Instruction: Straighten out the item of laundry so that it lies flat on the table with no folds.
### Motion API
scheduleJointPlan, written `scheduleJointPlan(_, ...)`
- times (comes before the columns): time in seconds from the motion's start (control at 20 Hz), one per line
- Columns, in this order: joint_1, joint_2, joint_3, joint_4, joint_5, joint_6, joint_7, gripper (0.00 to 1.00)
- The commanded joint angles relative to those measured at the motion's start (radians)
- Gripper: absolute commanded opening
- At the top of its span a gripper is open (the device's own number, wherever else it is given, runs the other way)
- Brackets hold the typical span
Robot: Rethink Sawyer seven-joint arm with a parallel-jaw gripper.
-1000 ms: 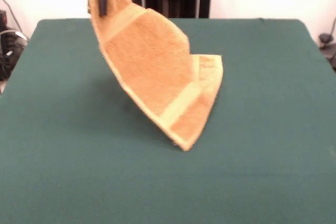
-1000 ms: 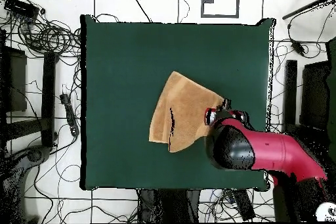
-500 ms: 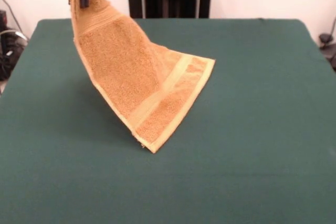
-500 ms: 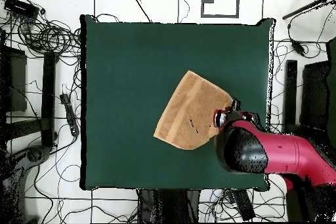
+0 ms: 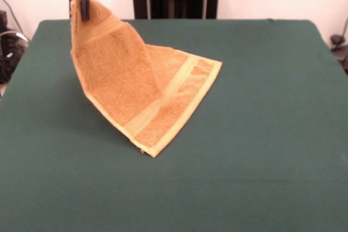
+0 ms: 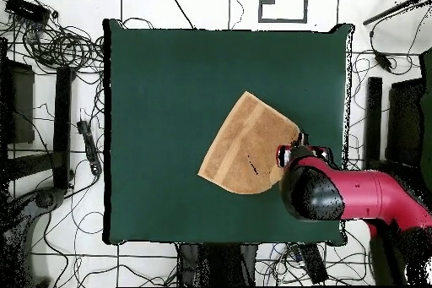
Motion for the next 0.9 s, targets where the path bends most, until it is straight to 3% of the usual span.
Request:
scheduleJointPlan(0.05,0.035,0.189,0.168,-0.074,-0.117,0.029,-0.269,0.0)
scheduleJointPlan(0.5,0.055,0.171,0.204,-0.135,-0.157,0.109,-0.289,0.0)
scheduleJointPlan(0.9,0.041,0.185,0.252,-0.208,-0.148,0.211,-0.373,0.0)
